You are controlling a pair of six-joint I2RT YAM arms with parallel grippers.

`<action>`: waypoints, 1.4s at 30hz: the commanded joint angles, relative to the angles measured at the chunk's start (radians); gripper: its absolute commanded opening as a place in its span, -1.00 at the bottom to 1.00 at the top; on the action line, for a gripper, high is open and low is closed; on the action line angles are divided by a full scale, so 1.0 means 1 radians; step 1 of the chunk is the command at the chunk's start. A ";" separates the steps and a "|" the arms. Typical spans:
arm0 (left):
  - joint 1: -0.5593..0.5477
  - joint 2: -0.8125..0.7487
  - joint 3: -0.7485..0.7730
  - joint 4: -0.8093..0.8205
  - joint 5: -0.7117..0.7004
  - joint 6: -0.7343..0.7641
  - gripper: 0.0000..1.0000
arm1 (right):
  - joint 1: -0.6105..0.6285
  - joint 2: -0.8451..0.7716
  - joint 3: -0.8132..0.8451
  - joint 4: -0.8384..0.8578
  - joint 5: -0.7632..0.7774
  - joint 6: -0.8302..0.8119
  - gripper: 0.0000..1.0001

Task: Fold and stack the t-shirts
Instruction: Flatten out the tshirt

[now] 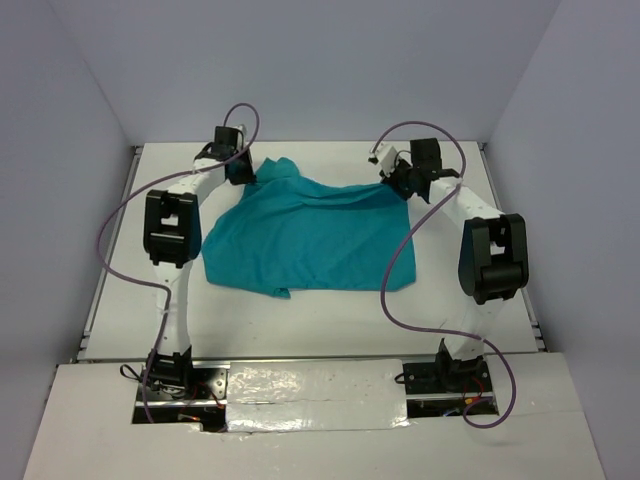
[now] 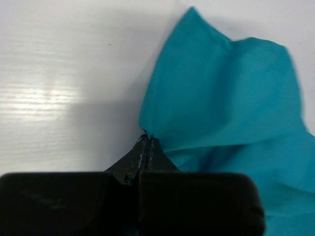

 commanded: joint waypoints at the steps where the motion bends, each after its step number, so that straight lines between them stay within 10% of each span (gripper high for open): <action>1: 0.043 -0.184 -0.040 0.096 0.061 -0.023 -1.00 | -0.018 -0.026 0.101 0.000 -0.022 0.076 -0.98; 29: 0.101 -0.764 -0.365 0.347 0.121 -0.063 -1.00 | -0.115 -0.089 0.439 -0.091 -0.326 0.073 -0.97; 42: 0.101 -1.154 -0.445 0.359 0.087 -0.100 -1.00 | -0.202 -0.426 0.381 -0.046 -0.507 0.124 -0.96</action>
